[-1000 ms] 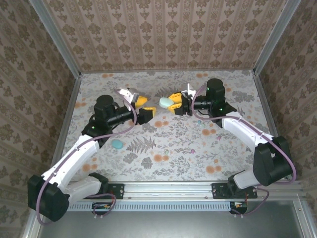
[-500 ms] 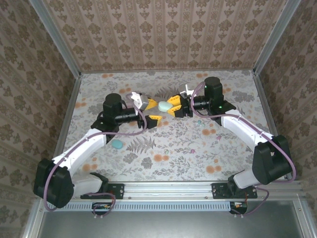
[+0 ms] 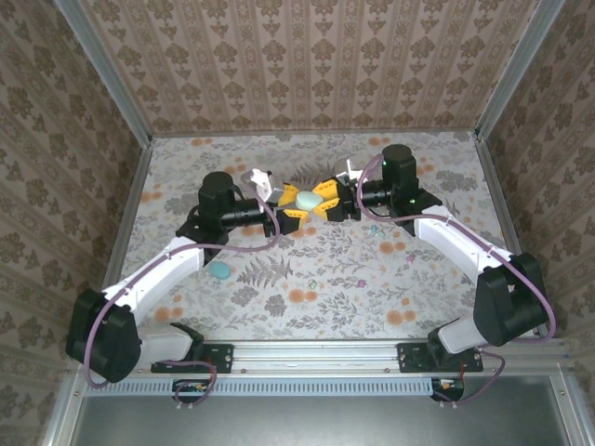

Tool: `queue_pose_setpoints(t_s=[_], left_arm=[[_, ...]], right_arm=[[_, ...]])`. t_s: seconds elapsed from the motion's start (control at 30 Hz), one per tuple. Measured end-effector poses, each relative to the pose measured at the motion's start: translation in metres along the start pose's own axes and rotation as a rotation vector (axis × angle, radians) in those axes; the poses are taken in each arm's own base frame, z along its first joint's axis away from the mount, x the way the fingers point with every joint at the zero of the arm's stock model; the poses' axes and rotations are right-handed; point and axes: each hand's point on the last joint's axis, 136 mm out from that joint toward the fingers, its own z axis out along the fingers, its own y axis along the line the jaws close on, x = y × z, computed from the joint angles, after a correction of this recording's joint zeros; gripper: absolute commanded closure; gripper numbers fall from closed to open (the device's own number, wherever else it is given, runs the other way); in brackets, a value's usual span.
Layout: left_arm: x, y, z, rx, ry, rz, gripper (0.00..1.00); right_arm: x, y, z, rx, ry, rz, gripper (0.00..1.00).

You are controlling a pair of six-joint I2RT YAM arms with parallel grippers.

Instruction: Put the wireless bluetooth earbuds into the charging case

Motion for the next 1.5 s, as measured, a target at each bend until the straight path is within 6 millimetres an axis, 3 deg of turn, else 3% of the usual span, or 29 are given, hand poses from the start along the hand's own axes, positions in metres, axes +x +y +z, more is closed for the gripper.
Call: queue_pose_setpoints(t_s=[0.17, 0.63, 0.97, 1.3, 1.5], left_arm=[[-0.0042, -0.0006, 0.0008, 0.002, -0.009, -0.001, 0.56], [-0.0066, -0.0013, 0.0022, 0.007, -0.011, 0.002, 0.49], [-0.0073, -0.0002, 0.0020, 0.002, -0.012, 0.003, 0.62], [-0.0068, 0.0003, 0.0018, 0.000, -0.010, 0.000, 0.64], [-0.0083, 0.0032, 0.0019, -0.019, -0.014, 0.003, 0.65]], right_arm=[[-0.0003, -0.0001, -0.0001, 0.000, -0.001, -0.009, 0.68], [-0.0082, -0.0020, 0.0012, 0.009, -0.023, -0.045, 0.67], [-0.0097, -0.0015, 0.0012, 0.006, -0.028, -0.054, 0.65], [-0.0070, -0.0023, 0.0015, 0.016, -0.017, -0.051, 0.52], [-0.0082, -0.0065, -0.0012, 0.067, -0.002, -0.068, 0.50]])
